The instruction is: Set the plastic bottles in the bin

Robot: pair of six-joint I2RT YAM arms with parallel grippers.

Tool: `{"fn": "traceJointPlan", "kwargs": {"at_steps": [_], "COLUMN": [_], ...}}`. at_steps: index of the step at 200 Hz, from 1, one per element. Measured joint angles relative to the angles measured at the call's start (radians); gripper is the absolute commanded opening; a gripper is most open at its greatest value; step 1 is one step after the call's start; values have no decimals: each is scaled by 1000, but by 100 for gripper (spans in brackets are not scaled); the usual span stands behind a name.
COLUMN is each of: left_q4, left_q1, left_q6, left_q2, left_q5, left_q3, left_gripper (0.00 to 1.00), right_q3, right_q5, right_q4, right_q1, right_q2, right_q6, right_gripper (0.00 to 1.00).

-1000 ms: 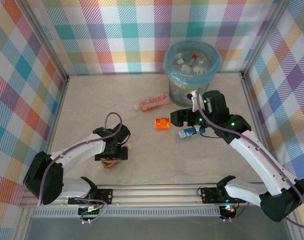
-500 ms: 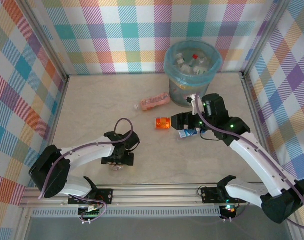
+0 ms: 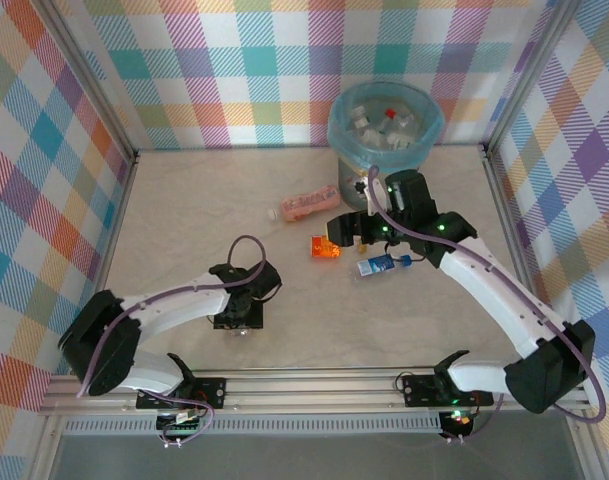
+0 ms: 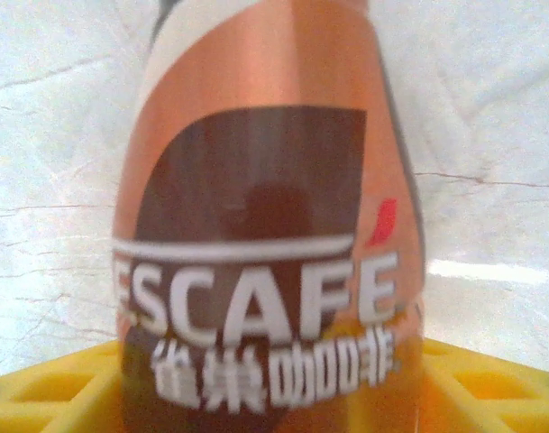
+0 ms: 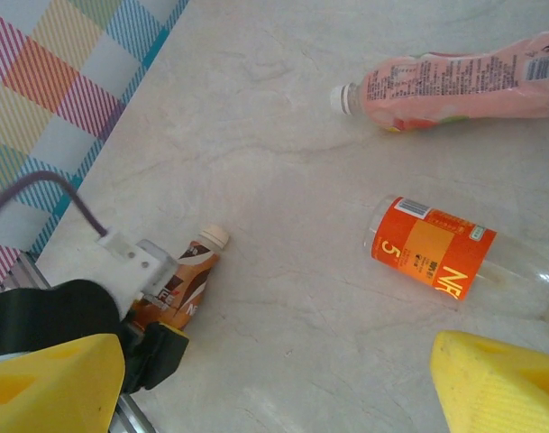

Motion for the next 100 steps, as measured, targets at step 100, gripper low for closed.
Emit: {"fn": "traceJointPlan", "kwargs": {"at_steps": [100], "left_q4": [21], "left_q1": [0], "left_q6": [64], "left_q2": [-535], "left_q5": [-119], "left_q3": [60], "left_gripper": [60], "right_q3": [203], "right_q5": [-157], "right_q4": [100], "right_q1": [0], "right_q2": [184], "right_q6": [1], "right_gripper": [82]}}
